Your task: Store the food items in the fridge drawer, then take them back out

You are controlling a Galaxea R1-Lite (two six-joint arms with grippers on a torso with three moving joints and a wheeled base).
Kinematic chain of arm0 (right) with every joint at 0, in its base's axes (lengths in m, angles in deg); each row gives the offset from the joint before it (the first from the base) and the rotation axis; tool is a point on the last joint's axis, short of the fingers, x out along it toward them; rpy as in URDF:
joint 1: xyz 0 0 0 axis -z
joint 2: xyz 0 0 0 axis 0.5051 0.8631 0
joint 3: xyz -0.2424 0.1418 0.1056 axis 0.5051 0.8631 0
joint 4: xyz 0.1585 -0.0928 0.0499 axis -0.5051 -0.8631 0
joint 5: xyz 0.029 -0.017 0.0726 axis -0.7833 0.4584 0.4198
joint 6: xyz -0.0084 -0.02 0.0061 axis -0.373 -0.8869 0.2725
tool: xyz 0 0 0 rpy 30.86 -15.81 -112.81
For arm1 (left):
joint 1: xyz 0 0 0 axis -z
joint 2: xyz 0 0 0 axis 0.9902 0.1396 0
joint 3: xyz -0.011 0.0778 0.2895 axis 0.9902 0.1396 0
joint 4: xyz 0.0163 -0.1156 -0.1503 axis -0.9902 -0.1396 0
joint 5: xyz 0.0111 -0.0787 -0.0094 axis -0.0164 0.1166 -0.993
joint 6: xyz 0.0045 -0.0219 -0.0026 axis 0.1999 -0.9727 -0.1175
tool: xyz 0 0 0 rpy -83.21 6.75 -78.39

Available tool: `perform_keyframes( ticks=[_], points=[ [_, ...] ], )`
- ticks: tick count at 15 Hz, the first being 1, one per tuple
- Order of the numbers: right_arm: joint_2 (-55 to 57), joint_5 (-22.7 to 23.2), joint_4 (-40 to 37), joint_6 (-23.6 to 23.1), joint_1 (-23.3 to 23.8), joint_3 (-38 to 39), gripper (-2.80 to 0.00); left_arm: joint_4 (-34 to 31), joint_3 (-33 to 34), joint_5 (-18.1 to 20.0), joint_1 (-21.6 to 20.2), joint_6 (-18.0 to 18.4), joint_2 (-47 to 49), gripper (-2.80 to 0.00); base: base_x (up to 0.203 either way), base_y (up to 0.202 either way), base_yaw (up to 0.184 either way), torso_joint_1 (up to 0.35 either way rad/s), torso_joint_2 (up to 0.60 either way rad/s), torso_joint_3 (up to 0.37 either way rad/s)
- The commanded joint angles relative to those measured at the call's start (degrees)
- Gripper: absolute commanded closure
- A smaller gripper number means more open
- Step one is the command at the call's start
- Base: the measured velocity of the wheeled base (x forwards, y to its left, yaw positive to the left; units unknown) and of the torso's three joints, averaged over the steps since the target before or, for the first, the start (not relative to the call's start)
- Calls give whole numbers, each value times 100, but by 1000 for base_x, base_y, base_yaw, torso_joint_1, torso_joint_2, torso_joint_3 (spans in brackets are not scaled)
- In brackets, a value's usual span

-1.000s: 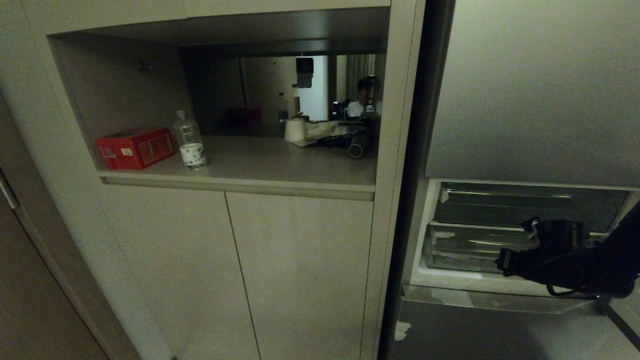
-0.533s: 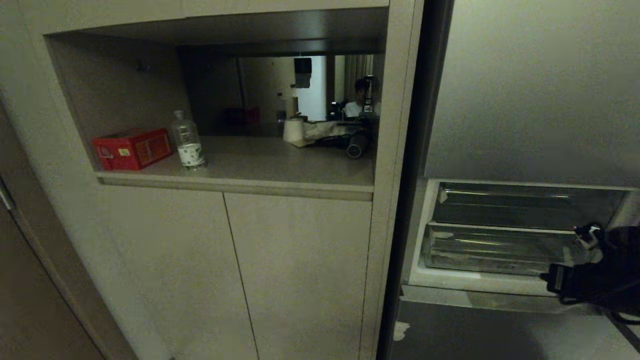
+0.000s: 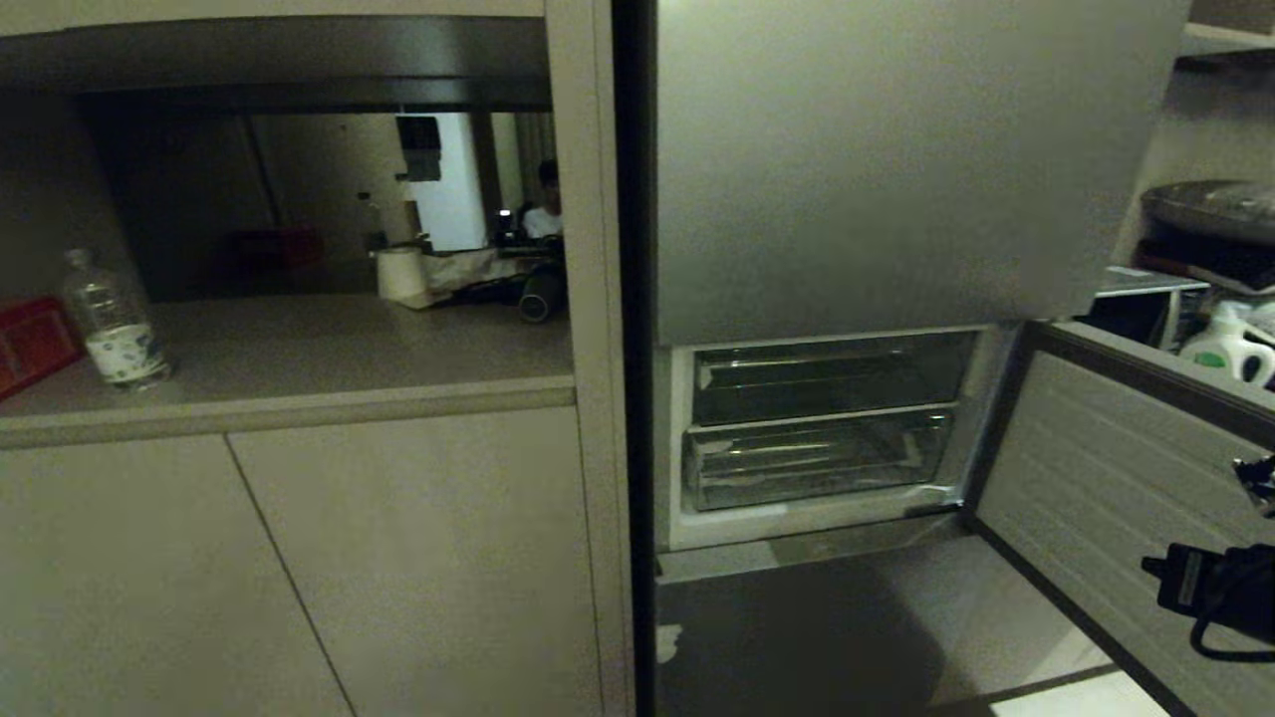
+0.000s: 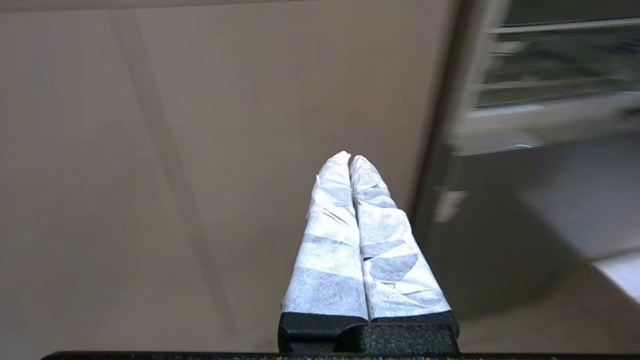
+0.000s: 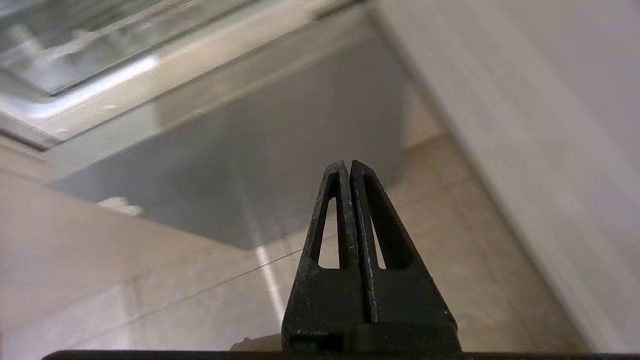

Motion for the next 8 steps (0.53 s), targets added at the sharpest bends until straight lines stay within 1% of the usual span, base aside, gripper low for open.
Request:
perform_keyframes(
  ticks=[1, 5, 8],
  points=[
    [-412, -30, 15, -4, 3, 221, 0, -7, 5, -2, -3, -2, 6, 0, -1, 10, -175, 2, -2, -2],
    [-719, -34, -116, -11, -4, 342, 0, -2, -3, -2, -3, -2, 3, 0, -1, 9, -177, -1, 1, 1],
    [-989, -26, -485, -241, -49, 380, 0, -11, -2, -2, -3, -2, 6, 0, 1, 7, -173, 2, 3, 7]
  ],
)
